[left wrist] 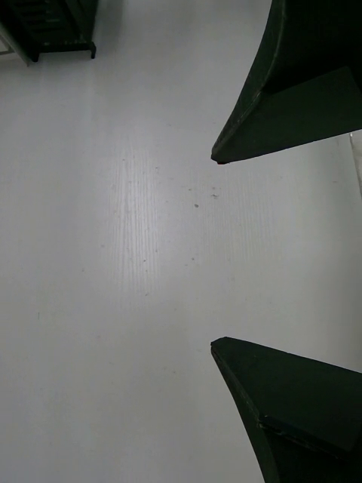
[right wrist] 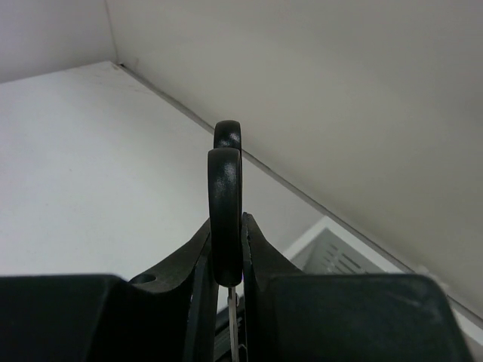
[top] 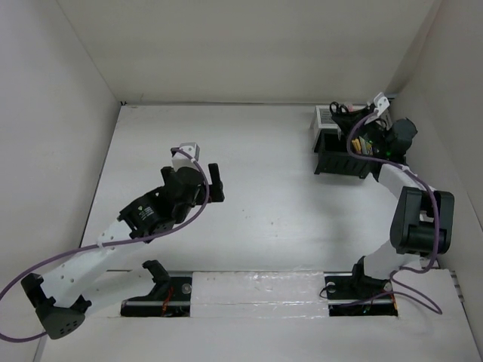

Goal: Sort the stationery into containers
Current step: Place the scissors in the storage box.

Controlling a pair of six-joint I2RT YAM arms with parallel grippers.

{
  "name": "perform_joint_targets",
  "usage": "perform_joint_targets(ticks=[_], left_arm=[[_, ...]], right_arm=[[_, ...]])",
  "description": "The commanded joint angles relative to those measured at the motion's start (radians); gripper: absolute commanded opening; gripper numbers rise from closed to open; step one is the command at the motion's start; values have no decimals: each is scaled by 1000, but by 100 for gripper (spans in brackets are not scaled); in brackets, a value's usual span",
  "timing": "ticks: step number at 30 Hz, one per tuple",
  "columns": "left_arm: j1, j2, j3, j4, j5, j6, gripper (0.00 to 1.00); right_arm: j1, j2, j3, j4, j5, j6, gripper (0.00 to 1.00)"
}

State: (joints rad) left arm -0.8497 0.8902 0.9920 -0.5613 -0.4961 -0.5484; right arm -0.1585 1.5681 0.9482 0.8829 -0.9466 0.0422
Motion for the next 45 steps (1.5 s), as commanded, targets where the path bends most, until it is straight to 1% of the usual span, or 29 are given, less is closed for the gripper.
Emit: perform_joint_targets(ticks=[1, 2, 5, 8, 13, 16, 19, 20, 22, 24, 25, 26, 28, 29, 30, 31, 33, 34, 35, 36, 38, 41, 43, 44, 45], left_arm=[[-2, -30, -4, 41, 56, 61, 100], [-2, -39, -13, 50, 68, 61, 100], [-2, -39, -23, 60, 103, 71, 100], [-2, -39, -23, 60, 113, 81, 100], [-2, -60, -23, 69, 131, 90, 100], [-2, -69, -32, 78, 140, 90, 100], [-2, -69, -32, 78, 140, 90, 100], [-2, -69, -32, 78, 152, 90, 100], [-2, -69, -32, 78, 152, 99, 100], [-2, -69, -32, 78, 162, 99, 100], [-2, -69, -32, 78, 162, 99, 100], [-2, -69, -32, 78, 162, 99, 100], [-2, -79, -32, 78, 162, 99, 100], [-2, -79, -32, 87, 162, 99, 100], [-2, -88, -32, 87, 172, 99, 100], [-2, -88, -32, 87, 172, 99, 100], [-2, -88, -32, 87, 172, 108, 100], [-2, -88, -32, 87, 172, 108, 100], [-2, -88, -32, 87, 172, 108, 100], [-2, -99, -32, 87, 172, 108, 100], [-2, -99, -32, 87, 172, 108, 100], [-2, -108, -32, 87, 172, 108, 100], [-2, -108, -32, 87, 151, 99, 100], [-2, -108, -32, 74, 133, 88, 100], [-2, -108, -32, 61, 73, 73, 100]], right_arm=[[-50, 27, 31, 157, -70, 7, 0], [-61, 42, 31, 172, -84, 33, 0], [-70, 66, 43, 191, -119, 33, 0], [-70, 75, 29, 214, -110, 33, 0], [-70, 116, 8, 298, -110, 94, 0], [-79, 142, -18, 334, -110, 104, 0], [-79, 153, -66, 387, -75, 116, 0], [-79, 153, -80, 437, -75, 131, 0], [-79, 184, -91, 465, -75, 140, 0], [-90, 194, -91, 522, -75, 186, 2], [-90, 194, -101, 543, -75, 200, 4], [-90, 194, -111, 557, -75, 211, 11], [-99, 194, -121, 570, -75, 222, 19], [-99, 194, -138, 570, -64, 222, 26], [-111, 194, -150, 602, -51, 222, 39], [-111, 194, -161, 616, -50, 235, 45], [-111, 194, -181, 640, -41, 245, 51], [-111, 194, -181, 651, -41, 255, 61], [-111, 194, -181, 665, -41, 265, 63], [-111, 194, -190, 689, -31, 278, 100], [-121, 170, -204, 749, -31, 330, 100], [-107, 109, -204, 763, -31, 375, 100], [-72, 31, -183, 685, -21, 375, 100], [-55, 0, -172, 636, -21, 339, 100], [-9, -35, -160, 481, -8, 299, 100]])
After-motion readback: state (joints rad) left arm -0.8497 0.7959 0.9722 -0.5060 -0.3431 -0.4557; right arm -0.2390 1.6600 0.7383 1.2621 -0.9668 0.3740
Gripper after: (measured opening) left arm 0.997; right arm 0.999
